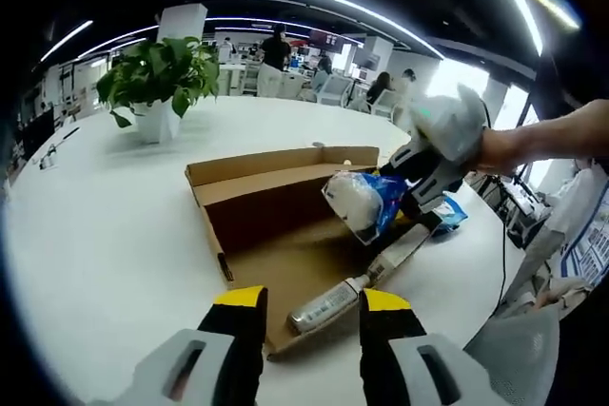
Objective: Operate the shoe box by opening the lid, removing the specified soft item, and placing it in the target area until the item is outside and the box remains undamaged.
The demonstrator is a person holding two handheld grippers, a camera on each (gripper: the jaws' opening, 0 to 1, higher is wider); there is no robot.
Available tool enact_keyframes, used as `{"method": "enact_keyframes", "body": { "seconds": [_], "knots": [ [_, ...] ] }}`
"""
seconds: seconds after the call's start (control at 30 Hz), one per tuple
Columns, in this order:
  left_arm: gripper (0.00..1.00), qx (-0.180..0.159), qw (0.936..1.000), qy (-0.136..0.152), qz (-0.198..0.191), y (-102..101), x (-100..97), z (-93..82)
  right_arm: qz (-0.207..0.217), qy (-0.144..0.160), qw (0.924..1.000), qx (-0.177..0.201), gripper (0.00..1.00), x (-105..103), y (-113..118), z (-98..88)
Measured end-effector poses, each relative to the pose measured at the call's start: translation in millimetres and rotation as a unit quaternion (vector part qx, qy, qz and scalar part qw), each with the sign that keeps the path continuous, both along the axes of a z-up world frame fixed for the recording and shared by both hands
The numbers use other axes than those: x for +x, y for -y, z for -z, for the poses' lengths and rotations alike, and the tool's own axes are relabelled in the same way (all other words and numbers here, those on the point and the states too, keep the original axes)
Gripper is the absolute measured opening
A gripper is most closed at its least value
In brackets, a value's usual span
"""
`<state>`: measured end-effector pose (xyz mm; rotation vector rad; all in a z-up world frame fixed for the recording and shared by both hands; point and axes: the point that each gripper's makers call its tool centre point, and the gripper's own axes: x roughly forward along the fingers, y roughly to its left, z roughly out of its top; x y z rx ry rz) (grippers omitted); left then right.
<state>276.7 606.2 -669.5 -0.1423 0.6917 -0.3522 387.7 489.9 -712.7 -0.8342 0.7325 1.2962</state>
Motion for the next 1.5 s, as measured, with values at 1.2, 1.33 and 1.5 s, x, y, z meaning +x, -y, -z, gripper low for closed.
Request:
{"method": "enact_keyframes", "body": {
  "seconds": [1.2,1.33,1.5],
  "knots": [
    [0.40,0.015,0.9968,0.016,0.076,55.5,7.7,-20.5,0.123,0.068,0.9901,-0.007,0.29,13.2,197.2,-48.4],
    [0.40,0.016,0.9969,0.014,0.076,55.2,6.7,-19.7,0.131,0.071,0.9877,-0.047,0.29,11.0,251.3,-35.3],
    [0.40,0.017,0.9971,0.010,0.074,50.4,5.7,-18.0,0.152,0.070,0.9828,-0.079,0.30,6.9,308.7,-27.2]
  ]
}}
